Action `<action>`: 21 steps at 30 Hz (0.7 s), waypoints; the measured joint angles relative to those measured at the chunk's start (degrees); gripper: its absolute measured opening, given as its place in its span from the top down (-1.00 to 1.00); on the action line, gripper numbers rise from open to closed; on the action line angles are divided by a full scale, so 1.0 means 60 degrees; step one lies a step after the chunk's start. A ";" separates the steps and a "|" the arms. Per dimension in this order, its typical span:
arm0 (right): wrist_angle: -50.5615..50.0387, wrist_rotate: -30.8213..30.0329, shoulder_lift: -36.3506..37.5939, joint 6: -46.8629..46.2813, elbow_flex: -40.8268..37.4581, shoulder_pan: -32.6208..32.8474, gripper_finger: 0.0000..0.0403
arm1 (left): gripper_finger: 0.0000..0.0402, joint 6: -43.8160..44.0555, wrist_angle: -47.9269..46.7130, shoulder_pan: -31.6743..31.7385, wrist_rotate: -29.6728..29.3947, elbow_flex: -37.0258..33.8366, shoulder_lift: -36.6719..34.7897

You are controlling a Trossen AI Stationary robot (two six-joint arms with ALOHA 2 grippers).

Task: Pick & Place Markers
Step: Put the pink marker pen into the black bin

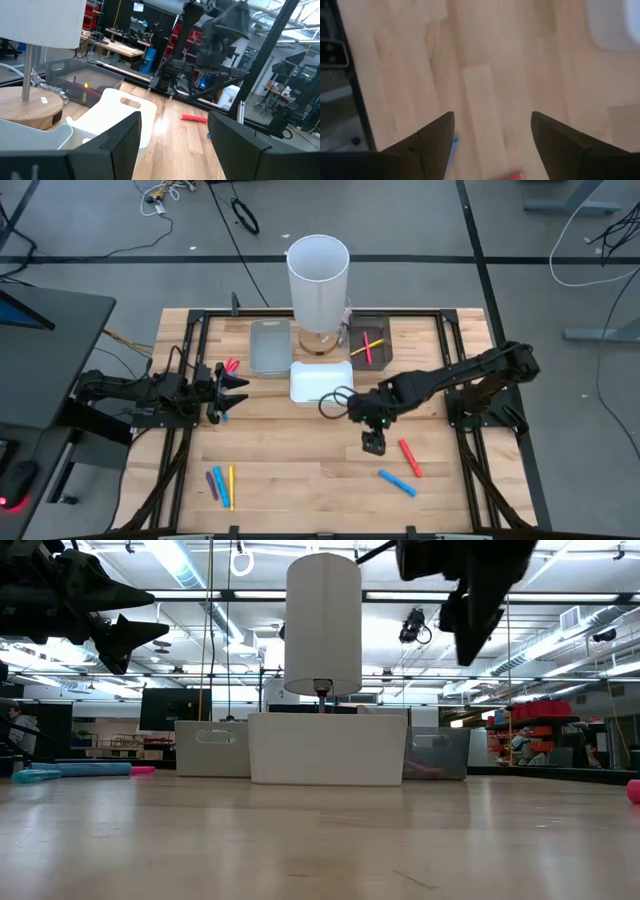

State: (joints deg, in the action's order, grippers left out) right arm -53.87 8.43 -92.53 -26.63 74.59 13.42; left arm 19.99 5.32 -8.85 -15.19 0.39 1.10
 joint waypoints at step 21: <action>-0.0522 -0.1006 -0.1244 0.0135 0.2594 0.0920 -0.31 | -0.17 0.0000 -0.0003 -0.0002 0.0000 -0.0001 0.0004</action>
State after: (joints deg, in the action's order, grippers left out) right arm -57.01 2.39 -100.00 -25.83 90.15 18.94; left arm 19.99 5.31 -8.86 -15.19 0.38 1.13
